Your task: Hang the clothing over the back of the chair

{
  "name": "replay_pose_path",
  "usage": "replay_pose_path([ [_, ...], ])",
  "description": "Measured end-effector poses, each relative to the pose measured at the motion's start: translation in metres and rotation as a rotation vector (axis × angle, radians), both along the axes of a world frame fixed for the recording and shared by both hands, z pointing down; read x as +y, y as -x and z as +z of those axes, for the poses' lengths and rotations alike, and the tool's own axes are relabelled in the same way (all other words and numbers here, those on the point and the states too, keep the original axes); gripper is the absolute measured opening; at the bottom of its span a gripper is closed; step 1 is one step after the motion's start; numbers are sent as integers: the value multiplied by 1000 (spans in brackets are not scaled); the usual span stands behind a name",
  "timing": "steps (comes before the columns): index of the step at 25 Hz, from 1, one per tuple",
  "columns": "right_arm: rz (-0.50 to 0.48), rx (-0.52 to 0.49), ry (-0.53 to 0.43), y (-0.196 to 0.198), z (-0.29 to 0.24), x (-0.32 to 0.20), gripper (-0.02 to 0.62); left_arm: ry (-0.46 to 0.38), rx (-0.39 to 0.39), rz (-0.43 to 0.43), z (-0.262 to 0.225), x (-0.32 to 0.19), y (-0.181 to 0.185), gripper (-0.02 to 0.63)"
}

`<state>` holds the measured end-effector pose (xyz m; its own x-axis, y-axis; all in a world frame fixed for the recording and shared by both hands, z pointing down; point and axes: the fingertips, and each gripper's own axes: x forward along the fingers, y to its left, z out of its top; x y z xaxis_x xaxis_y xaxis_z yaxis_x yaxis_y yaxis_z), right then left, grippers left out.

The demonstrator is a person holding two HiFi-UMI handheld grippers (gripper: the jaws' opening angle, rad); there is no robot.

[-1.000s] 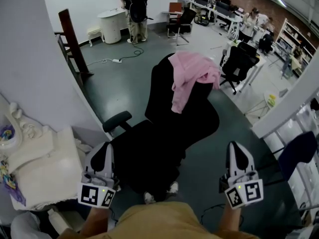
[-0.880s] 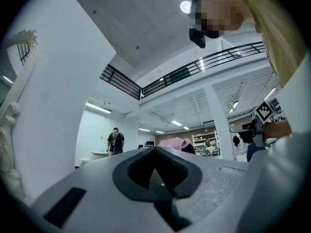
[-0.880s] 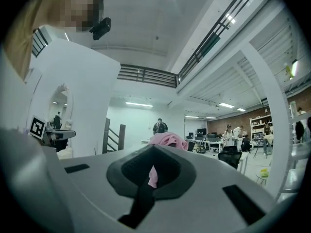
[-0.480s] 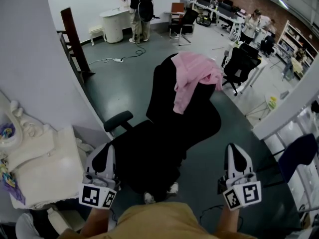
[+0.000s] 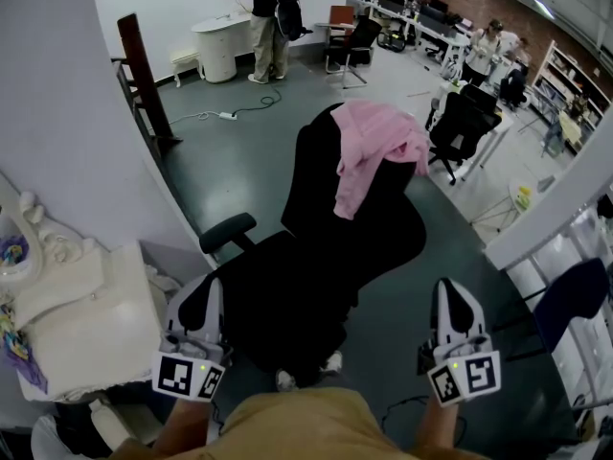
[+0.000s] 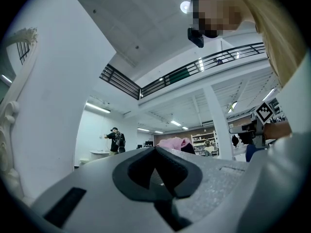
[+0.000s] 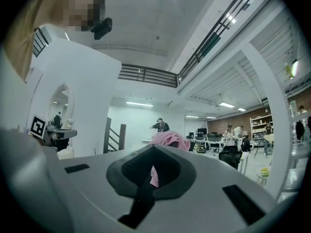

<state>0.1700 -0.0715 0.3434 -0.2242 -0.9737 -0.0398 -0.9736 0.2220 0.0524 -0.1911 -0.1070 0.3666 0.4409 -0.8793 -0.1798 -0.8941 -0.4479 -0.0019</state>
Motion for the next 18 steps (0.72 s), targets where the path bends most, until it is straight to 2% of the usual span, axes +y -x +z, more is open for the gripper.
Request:
replay_pose_path([
  [18,21,11,5,2,12,1,3,-2,7,-5,7,-3,5,5],
])
